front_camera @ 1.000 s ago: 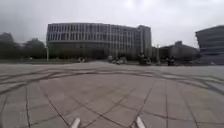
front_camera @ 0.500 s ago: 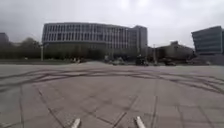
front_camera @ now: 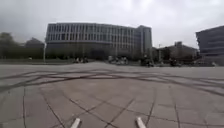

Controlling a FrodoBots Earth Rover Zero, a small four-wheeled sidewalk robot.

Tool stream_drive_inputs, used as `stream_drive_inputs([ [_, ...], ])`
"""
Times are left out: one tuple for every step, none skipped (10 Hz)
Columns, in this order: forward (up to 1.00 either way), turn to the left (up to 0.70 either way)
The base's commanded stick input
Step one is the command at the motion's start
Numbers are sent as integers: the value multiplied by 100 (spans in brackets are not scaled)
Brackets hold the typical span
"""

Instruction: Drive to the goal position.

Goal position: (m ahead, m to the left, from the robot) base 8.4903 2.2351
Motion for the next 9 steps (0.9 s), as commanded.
stream_drive_inputs([
  [100, -20],
  [100, -34],
  [100, -34],
  [100, -32],
  [100, -24],
  [100, -14],
  [100, 4],
  [100, 6],
  [100, 6],
])
